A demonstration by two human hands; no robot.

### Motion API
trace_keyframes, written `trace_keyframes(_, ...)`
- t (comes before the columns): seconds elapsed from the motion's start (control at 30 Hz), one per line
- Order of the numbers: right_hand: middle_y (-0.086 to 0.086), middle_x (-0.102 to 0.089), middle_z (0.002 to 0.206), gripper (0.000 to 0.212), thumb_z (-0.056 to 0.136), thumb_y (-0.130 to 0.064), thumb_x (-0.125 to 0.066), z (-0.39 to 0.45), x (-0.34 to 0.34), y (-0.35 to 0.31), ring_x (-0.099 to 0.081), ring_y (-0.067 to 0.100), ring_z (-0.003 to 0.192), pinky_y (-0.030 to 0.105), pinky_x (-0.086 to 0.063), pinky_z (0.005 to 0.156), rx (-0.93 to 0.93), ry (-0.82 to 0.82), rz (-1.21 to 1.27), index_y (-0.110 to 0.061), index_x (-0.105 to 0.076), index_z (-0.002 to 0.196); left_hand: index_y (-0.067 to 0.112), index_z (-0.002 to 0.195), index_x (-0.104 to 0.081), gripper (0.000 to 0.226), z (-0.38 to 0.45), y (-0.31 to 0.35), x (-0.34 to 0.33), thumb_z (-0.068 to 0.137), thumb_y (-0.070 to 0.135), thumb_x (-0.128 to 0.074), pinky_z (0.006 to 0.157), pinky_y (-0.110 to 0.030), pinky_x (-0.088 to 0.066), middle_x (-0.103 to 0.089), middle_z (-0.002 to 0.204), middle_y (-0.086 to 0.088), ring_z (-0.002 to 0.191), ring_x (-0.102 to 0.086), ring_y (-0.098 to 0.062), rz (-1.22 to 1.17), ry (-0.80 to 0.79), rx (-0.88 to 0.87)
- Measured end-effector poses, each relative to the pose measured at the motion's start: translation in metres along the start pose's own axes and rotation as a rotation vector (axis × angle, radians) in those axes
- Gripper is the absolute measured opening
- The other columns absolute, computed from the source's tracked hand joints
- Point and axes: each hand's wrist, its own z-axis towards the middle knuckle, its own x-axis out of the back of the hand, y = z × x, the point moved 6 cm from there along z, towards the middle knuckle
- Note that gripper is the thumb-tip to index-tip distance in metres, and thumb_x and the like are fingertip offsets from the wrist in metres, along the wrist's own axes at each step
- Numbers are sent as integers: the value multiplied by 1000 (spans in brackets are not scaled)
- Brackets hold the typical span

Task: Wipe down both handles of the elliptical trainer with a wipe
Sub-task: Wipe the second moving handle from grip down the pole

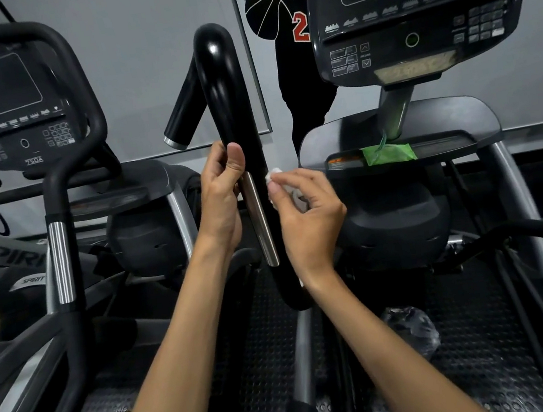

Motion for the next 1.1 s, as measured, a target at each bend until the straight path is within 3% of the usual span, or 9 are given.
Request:
trace_keyframes(0.1, 2, -71, 96, 13, 84, -6, -81, -17, 2, -4, -69, 9, 90, 19, -53, 83, 83, -71, -23, -7, -81, 98, 8, 104, -54, 64, 1, -1, 2, 81, 65, -72, 94, -50, -38, -51, 107, -15, 97, -44, -32, -4, 14, 5)
trace_keyframes(0.27, 2, -74, 93, 10, 83, -2, -79, -3, 3, 6, -71, 8, 89, 18, -53, 82, -35, -39, 85, -5, -80, 93, 10, 99, -54, 59, 1, -2, 1, 82, 63, -72, 93, -50, -38, -50, 106, -16, 96, -44, -34, -9, 16, 8)
trace_keyframes(0.47, 3, -72, 94, 10, 83, -6, -82, -22, 3, -2, -70, 11, 88, 20, -54, 80, 126, -92, -13, -8, -81, 94, 7, 102, -55, 63, 0, -1, 1, 82, 63, -73, 89, -50, -34, -49, 104, -16, 94, -41, -33, -22, 34, 9)
trace_keyframes(0.6, 4, -74, 93, 10, 84, 0, -79, -7, 5, 11, -70, 4, 89, 14, -51, 80, -32, -31, 82, -3, -79, 93, 15, 94, -59, 52, -1, 1, -1, 81, 64, -72, 90, -49, -37, -52, 105, -17, 95, -45, -33, -14, 27, 5)
trace_keyframes(0.77, 1, -70, 95, 11, 83, -7, -82, -18, -1, -6, -68, 10, 89, 23, -55, 80, 82, -104, 18, -8, -81, 94, 17, 95, -61, 52, -2, 2, 0, 80, 64, -74, 92, -50, -36, -51, 104, -17, 96, -44, -34, -18, 37, 12)
trace_keyframes(0.93, -1, -72, 91, 9, 82, -3, -80, -6, 3, 14, -71, 12, 86, 33, -58, 78, -112, -51, 106, -10, -79, 88, 22, 93, -66, 46, -4, 4, -3, 79, 66, -72, 91, -48, -39, -54, 104, -18, 97, -48, -33, -8, 35, 4)
trace_keyframes(1.1, 2, -71, 94, 10, 82, -5, -82, -14, -1, -9, -69, 9, 88, 19, -54, 80, 47, -112, 36, -7, -81, 92, 22, 91, -64, 45, -4, 4, -1, 79, 64, -74, 98, -53, -38, -53, 104, -17, 99, -47, -33, -9, 58, 11)
